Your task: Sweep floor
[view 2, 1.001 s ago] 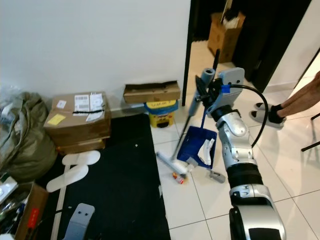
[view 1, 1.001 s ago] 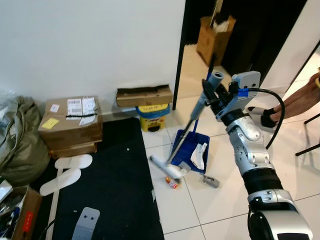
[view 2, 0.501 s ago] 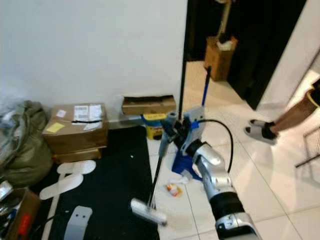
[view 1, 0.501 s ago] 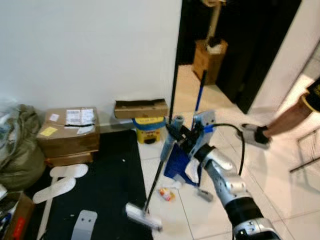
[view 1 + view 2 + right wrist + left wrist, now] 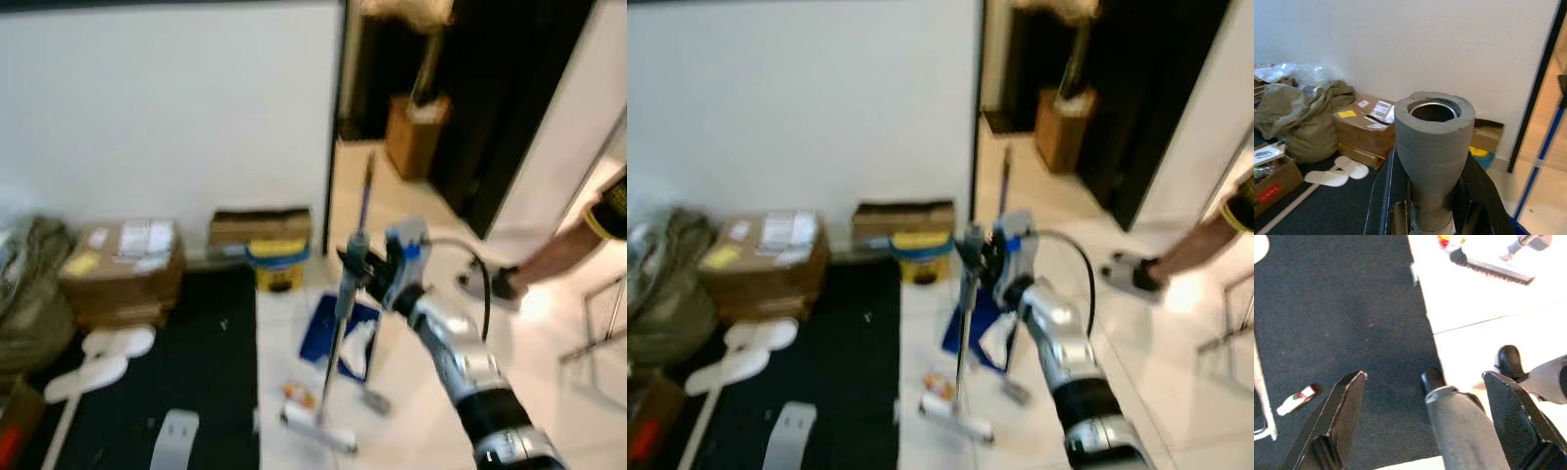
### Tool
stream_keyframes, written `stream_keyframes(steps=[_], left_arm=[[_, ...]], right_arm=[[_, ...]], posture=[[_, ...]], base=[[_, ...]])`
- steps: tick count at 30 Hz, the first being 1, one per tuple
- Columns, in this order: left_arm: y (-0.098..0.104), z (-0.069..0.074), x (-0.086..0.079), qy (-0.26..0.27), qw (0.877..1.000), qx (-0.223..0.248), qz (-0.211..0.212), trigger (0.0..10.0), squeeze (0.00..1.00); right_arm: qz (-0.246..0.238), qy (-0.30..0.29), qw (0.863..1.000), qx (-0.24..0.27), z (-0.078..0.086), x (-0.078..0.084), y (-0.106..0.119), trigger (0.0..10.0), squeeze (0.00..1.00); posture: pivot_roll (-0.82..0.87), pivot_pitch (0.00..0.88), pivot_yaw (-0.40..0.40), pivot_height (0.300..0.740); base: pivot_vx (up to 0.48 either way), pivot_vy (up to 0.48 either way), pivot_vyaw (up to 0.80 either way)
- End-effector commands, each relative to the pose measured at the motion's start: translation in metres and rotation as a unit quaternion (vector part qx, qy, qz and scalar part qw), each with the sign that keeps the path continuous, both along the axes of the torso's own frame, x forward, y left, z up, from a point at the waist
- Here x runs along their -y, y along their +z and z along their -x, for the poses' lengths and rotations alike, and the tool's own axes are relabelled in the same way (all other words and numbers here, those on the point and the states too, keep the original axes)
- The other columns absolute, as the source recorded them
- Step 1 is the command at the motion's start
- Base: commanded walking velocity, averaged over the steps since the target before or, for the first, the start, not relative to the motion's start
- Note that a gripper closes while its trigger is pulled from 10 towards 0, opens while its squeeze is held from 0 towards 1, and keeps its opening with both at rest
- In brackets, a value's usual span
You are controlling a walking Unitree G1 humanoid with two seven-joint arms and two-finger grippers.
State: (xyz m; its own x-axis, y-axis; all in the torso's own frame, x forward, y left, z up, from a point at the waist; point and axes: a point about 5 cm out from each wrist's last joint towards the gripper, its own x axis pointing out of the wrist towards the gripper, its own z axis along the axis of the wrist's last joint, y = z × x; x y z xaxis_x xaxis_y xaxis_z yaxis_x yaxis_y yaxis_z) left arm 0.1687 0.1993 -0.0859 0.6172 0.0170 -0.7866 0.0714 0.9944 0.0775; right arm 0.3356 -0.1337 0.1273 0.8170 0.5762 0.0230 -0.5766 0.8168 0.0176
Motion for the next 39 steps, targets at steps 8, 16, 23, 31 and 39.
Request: stream_keyframes(steps=[8,16,23,31,39], left_arm=[[-0.003,0.01,-0.006,0.014,1.0,-0.011,-0.011,10.0,0.0],[-0.007,0.016,-0.002,0.02,1.0,-0.018,-0.001,10.0,0.0],[-0.006,0.014,0.001,0.019,1.0,-0.015,0.008,10.0,0.0],[-0.005,0.011,0.004,0.015,1.0,-0.011,0.012,10.0,0.0],[-0.006,0.013,0.005,0.016,1.0,-0.015,0.011,10.0,0.0]], right_arm=[[-0.004,0.039,0.999,-0.005,0.004,-0.016,0.0,10.0,0.0],[0.001,0.06,0.998,-0.022,0.01,-0.024,-0.009,10.0,0.0],[0.007,0.08,0.997,-0.022,0.016,-0.03,-0.011,10.0,0.0],[0.006,0.092,0.995,-0.026,0.02,-0.037,-0.014,10.0,0.0],[0.015,0.074,0.997,-0.033,0.018,-0.038,-0.018,10.0,0.0]], posture=[[-0.06,0.0,-0.056,0.74],[-0.05,0.0,-0.069,0.74],[-0.05,0.0,-0.073,0.74],[-0.06,0.0,-0.072,0.74],[-0.06,0.0,-0.073,0.74]], base=[[0.0,-0.3,0.0],[0.0,0.0,0.0],[0.0,-0.201,0.33],[0.0,-0.479,0.77],[0.0,-0.468,0.09]])
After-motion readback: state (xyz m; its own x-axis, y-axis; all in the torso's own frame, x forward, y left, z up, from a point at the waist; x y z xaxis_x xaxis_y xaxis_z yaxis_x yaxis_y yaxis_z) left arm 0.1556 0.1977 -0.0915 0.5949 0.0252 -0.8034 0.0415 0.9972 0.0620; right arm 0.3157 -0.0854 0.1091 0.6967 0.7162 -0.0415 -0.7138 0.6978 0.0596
